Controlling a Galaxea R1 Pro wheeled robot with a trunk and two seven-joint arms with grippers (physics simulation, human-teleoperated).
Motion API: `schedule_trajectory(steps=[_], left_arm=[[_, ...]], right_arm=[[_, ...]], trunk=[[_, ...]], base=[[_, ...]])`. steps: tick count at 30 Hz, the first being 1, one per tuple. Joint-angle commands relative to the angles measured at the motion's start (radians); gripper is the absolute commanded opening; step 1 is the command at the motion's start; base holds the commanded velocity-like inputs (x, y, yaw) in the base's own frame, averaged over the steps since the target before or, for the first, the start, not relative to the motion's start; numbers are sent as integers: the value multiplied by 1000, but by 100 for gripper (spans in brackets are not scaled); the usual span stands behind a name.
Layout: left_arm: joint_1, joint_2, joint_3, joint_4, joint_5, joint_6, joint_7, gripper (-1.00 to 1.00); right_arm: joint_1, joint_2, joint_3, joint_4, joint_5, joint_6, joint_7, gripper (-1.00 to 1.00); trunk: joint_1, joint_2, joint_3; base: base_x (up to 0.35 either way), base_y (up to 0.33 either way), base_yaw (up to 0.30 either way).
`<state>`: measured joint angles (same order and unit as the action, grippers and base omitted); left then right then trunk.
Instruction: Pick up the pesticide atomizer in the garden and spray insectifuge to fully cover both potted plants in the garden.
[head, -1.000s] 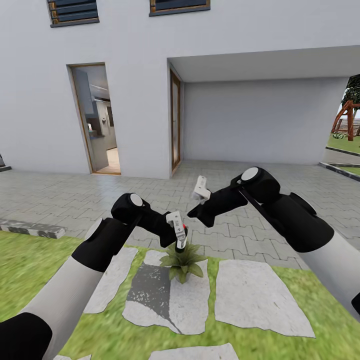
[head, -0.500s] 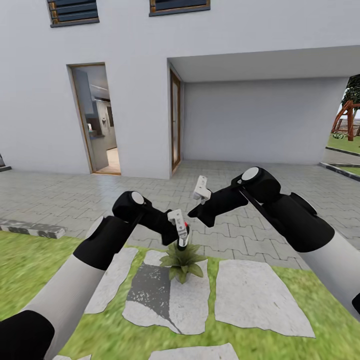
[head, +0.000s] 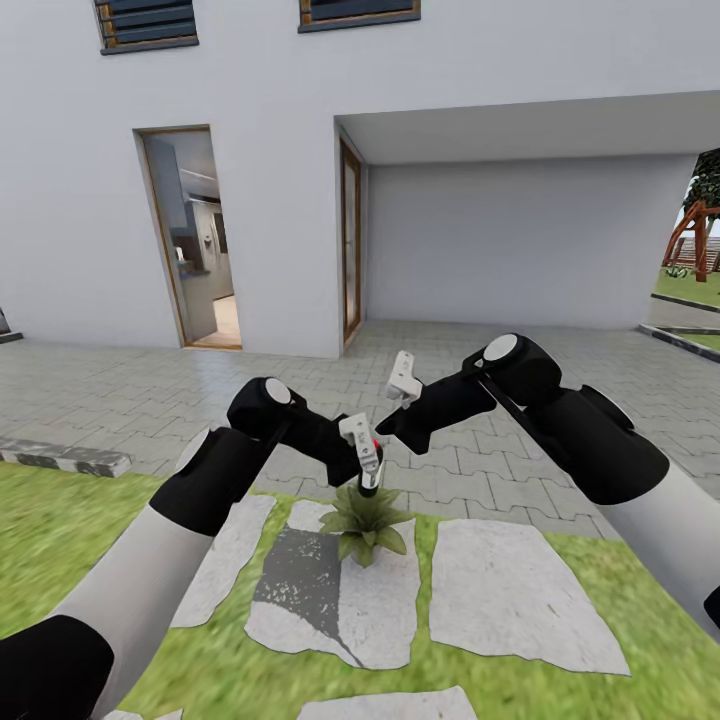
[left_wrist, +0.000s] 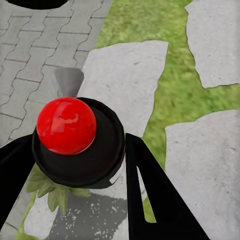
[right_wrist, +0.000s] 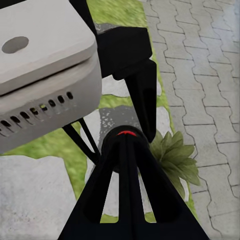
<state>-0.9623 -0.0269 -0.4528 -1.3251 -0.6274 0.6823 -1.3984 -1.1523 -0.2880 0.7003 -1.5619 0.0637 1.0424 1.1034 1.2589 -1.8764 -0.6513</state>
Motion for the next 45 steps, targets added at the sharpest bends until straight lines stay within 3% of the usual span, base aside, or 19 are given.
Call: schedule_trajectory(steps=[1, 45], left_arm=[[-2, -1, 1, -1, -8, 11, -8, -100], [-21, -3, -2, -1, -4, 31, -8, -100]], right_arm=[[-1, -1, 1, -1, 7, 5, 7, -100], [-19, -39, -4, -1, 7, 5, 7, -100]], trunk=[[0, -1, -1], [0, -1, -1]], base=[[0, 0, 0], [0, 0, 0]])
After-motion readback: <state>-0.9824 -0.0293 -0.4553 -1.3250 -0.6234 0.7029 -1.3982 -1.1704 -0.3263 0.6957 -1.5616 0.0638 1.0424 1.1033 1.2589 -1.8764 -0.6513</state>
